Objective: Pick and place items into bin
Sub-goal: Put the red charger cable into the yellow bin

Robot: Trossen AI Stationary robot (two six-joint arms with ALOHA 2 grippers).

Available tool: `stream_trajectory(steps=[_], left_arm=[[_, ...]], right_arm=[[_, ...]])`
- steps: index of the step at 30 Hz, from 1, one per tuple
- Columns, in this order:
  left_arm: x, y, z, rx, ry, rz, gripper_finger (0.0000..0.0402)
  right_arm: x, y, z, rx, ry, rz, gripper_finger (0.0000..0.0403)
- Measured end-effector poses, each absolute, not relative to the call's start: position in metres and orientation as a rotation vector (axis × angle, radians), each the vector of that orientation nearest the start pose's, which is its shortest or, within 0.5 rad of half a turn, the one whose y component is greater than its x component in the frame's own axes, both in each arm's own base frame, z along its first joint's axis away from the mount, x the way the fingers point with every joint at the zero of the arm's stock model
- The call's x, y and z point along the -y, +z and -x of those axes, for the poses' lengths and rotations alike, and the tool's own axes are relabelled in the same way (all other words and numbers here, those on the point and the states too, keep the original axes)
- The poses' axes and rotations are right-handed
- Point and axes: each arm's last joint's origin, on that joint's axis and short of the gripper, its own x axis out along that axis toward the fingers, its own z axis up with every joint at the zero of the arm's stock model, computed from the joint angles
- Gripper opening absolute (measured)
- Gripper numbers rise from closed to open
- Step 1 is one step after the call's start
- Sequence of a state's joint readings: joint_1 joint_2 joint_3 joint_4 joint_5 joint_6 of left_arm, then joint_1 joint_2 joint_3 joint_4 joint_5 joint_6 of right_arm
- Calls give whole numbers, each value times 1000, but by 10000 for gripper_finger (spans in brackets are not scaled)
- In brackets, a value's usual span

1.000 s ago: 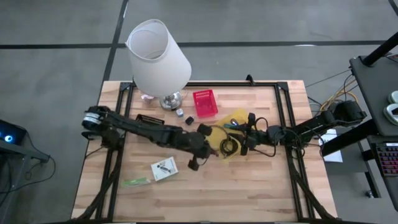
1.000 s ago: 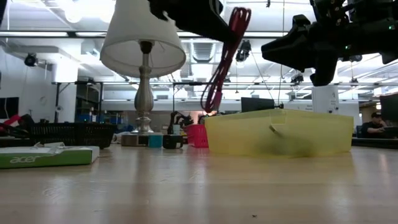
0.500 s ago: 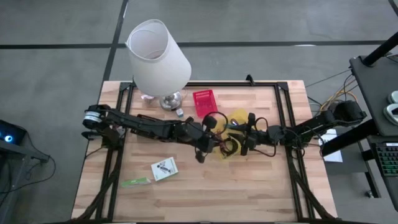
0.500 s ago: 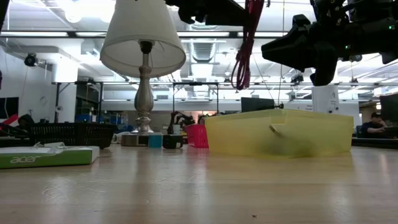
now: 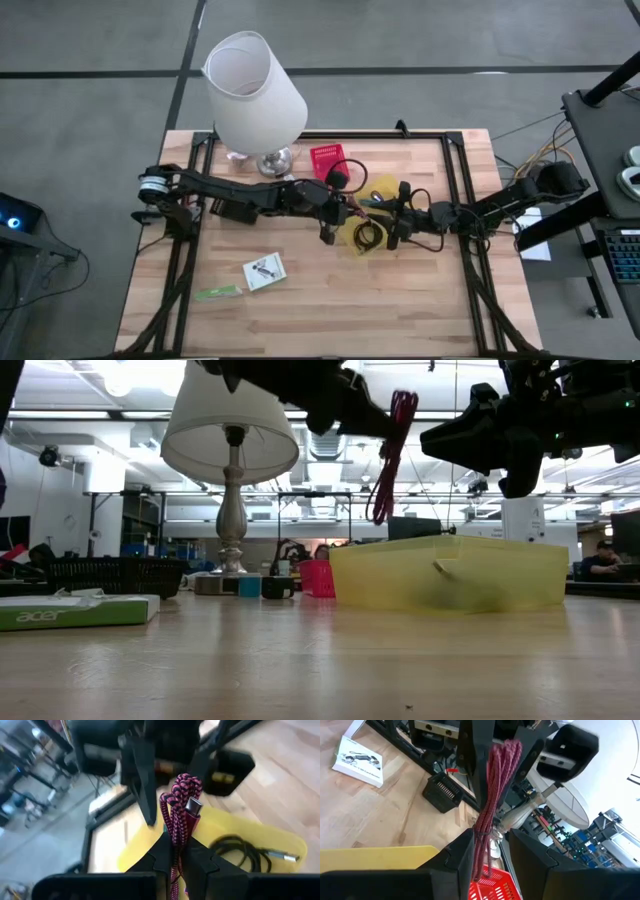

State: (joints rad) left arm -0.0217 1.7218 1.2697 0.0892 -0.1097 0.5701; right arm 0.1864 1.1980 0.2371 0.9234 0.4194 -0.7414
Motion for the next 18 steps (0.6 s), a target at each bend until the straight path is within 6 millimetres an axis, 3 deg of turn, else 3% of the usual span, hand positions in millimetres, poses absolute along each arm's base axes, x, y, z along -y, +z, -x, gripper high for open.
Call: stream_trajectory(steps=[9, 18], left_arm=[[1, 271, -395, -352, 3, -571, 32], [1, 263, -399, -372, -3, -571, 154]], right_arm=[[-27, 179, -206, -121, -210, 749, 111], [-27, 179, -206, -121, -210, 749, 111]])
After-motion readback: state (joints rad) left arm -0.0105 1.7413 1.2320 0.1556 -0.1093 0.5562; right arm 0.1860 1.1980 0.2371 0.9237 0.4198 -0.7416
